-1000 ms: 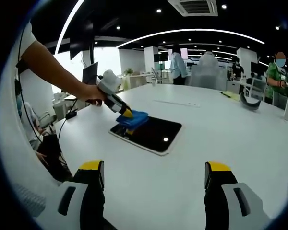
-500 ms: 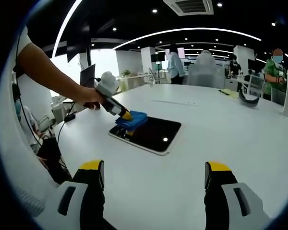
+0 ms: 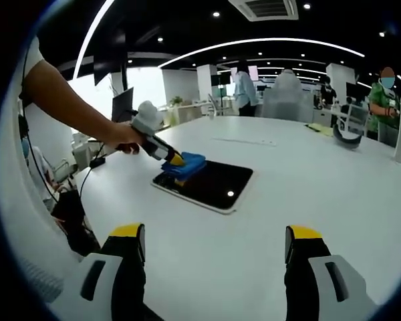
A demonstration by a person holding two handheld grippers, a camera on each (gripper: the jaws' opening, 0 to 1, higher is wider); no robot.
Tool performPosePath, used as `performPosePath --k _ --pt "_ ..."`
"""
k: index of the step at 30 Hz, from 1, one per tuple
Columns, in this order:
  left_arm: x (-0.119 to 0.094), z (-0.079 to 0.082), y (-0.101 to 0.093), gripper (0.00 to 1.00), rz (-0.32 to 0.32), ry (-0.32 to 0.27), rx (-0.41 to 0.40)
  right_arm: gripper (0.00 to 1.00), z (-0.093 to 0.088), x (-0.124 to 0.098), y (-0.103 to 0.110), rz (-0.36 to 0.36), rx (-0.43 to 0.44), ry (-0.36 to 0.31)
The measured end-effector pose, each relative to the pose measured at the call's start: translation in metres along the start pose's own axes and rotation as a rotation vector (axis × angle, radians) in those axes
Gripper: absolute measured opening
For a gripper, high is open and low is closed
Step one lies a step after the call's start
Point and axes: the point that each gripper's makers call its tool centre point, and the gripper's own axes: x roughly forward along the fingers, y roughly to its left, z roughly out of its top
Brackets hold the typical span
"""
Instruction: Wipe the mirror surface with the cleaning cloth until all visible marks leave the cleaned area.
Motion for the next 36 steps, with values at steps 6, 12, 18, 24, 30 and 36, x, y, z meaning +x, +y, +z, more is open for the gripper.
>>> performPosePath --k 6,12,18,24,30,36 --pt "0.002 0.0012 0.001 0.23 0.002 -0.006 0.009 0.86 -0.0006 0.0044 0.0056 0.021 -0.02 0.014" --pt "0.002 0.001 0.0011 0.23 -0.004 -0.005 0.017 0.86 0.0032 0.0038 0.007 0.026 -0.029 0.015" --pt "0.0017 0.0006 -0.0004 0.24 -0.02 0.005 0.043 0.86 0.0049 0.0003 0.0037 0.011 -0.016 0.01" --pt "0.0032 0.0005 0.0004 0.24 -0.03 0.012 0.051 0.86 0.0023 0.0 0.0054 0.01 -0.017 0.018" --pt "0.0044 0.0017 0.0009 0.24 -0.014 0.013 0.021 0.86 0.0026 0.0028 0.0075 0.019 -0.026 0.025" --pt "0.0076 0.005 -0.0012 0.24 0.022 0.009 -0.018 0.86 0.0055 0.0048 0.0083 0.026 -0.033 0.025"
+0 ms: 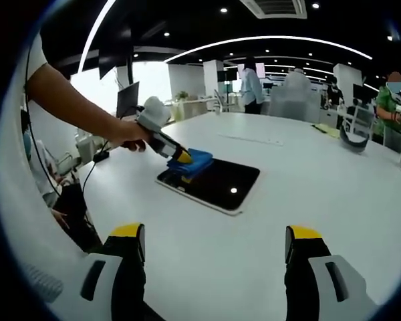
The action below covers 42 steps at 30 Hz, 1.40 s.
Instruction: Wipe the mirror surface with the cleaning cloth until all visible marks leave the cleaned area.
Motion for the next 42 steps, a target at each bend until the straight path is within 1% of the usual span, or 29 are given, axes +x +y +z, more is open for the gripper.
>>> performPosePath --k 5,11,15,17,23,28,36,42 --pt "0.0 0.001 0.0 0.24 0.005 0.0 0.0 0.86 0.001 0.001 0.002 0.006 -0.007 0.0" --pt "0.001 0.001 -0.001 0.24 0.007 0.004 0.001 0.86 -0.004 0.001 0.007 0.018 -0.008 0.013" --pt "0.002 0.003 -0.008 0.24 0.0 -0.002 0.018 0.86 -0.007 0.0 0.012 0.027 -0.013 0.024" --pt "0.002 0.003 -0.007 0.24 0.003 -0.005 0.01 0.86 -0.006 -0.001 0.013 0.027 -0.025 0.021" --pt "0.005 0.006 -0.009 0.24 0.011 0.009 -0.011 0.86 -0.002 -0.003 0.012 0.022 -0.006 0.008" --pt "0.004 0.006 -0.011 0.24 0.011 0.016 -0.005 0.86 -0.007 -0.002 0.018 0.036 -0.019 0.022" --pt "0.002 0.007 -0.017 0.24 0.019 0.018 -0.017 0.86 -0.011 -0.003 0.024 0.049 -0.015 0.027" --pt "0.003 0.01 -0.021 0.24 0.016 0.018 -0.024 0.86 -0.012 -0.003 0.024 0.053 -0.012 0.027"
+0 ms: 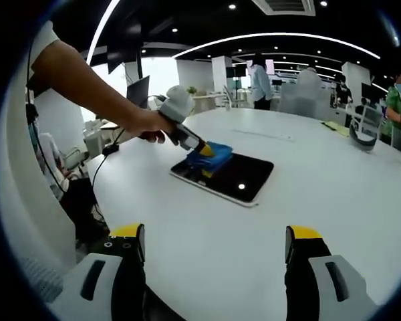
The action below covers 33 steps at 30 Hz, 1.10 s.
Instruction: Wipe the mirror surface with the cleaning cloth until all visible marks leave the cleaned area.
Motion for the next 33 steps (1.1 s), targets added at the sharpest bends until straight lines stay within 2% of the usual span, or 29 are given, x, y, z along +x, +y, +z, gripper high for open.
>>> performPosePath --k 13,23,33 --pt "0.006 0.006 -0.003 0.24 0.008 -0.011 -0.004 0.86 0.0 0.003 0.001 0.026 -0.024 0.006" --pt "0.01 0.008 -0.006 0.24 -0.002 -0.01 0.016 0.88 0.004 0.001 -0.004 0.0 -0.041 -0.012" --pt "0.012 0.01 -0.009 0.24 -0.006 -0.009 0.018 0.89 0.006 -0.007 -0.01 -0.031 -0.016 -0.032"
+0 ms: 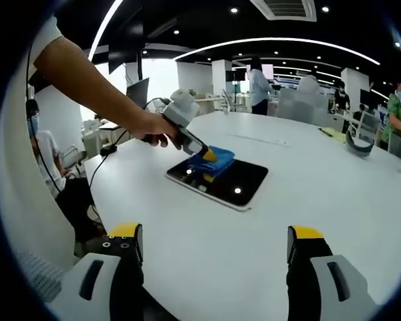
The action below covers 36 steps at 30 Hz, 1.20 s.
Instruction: Wipe the mirror surface with the cleaning cloth until all visible marks leave the cleaned area.
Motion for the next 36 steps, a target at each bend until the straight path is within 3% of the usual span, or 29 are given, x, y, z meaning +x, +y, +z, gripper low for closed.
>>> performPosePath --k 36 --pt "0.016 0.014 -0.026 0.24 0.003 -0.007 0.009 0.9 0.004 -0.001 0.0 0.005 -0.03 -0.004"
